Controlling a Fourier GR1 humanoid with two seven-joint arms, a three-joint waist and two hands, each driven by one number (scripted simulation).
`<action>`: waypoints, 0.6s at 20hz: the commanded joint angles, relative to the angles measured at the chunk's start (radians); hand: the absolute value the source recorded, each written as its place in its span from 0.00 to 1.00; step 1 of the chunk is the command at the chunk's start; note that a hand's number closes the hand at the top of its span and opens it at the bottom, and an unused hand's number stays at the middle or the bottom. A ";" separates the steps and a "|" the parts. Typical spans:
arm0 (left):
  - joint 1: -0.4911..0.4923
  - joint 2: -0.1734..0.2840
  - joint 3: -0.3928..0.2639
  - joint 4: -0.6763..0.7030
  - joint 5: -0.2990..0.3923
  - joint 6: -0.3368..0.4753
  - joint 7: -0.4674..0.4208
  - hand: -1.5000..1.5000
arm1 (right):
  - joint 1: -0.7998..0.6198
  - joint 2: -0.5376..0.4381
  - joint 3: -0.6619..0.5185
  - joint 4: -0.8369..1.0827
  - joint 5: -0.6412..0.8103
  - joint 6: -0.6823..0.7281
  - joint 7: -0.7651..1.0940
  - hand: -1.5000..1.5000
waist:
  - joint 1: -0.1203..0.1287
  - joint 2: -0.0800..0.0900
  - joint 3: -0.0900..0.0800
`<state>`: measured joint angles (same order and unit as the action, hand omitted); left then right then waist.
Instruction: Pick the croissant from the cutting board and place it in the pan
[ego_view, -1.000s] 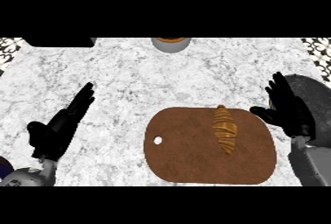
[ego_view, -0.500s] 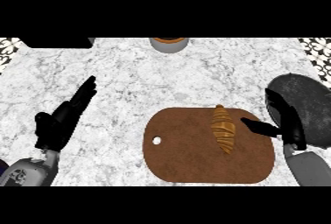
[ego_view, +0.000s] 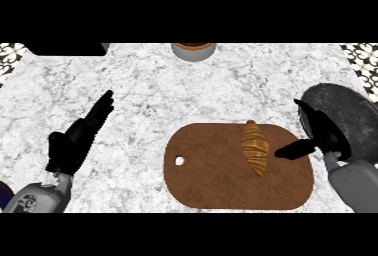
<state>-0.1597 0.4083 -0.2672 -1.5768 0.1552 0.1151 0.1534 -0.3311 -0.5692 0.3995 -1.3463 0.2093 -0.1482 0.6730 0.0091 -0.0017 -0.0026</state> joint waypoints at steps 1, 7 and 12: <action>-0.036 0.011 0.021 0.007 0.009 -0.019 0.020 0.50 | -0.131 -0.052 0.039 -0.007 -0.055 0.258 0.206 0.00 | 0.010 0.002 -0.001; -0.067 -0.007 0.010 0.012 0.008 -0.031 0.049 0.50 | -0.345 0.067 0.062 0.107 -0.223 0.541 0.452 0.00 | 0.032 0.007 0.001; -0.063 -0.025 0.015 0.028 -0.010 -0.026 0.044 0.50 | -0.414 0.141 0.068 0.214 -0.298 0.609 0.503 0.00 | 0.011 0.005 0.002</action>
<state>-0.2017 0.4039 -0.2480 -1.5546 0.1574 0.0799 0.1727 -0.6557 -0.4883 0.4597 -1.2061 -0.0399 0.3328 1.0211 0.0266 0.0033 -0.0018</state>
